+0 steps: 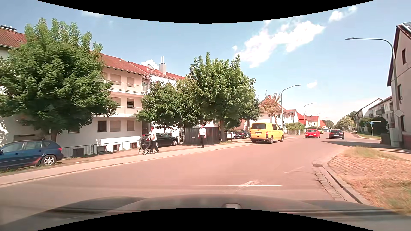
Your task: Follow the waypoints while adhering to traffic rules and regulations
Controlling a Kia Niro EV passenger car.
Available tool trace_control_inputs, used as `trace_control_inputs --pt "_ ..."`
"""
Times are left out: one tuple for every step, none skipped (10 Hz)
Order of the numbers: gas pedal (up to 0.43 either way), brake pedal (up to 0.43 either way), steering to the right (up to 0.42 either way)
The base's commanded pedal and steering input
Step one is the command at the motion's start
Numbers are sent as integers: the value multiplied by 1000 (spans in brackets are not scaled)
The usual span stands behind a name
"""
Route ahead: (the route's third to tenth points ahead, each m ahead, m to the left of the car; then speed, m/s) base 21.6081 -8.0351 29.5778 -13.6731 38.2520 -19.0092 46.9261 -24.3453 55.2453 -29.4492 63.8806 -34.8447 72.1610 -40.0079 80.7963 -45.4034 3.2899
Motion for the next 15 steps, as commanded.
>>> trace_control_inputs --pt "331 0 130" --pt "358 0 158" --pt "429 0 181" --pt "469 0 198" --pt "480 0 217" --pt "480 0 239" --pt "480 0 252" --pt "421 0 257" --pt "287 0 260" --pt "260 0 264" --pt "240 0 267" --pt "138 0 274" --pt "39 0 280" --pt "39 0 280" --pt "79 0 280"
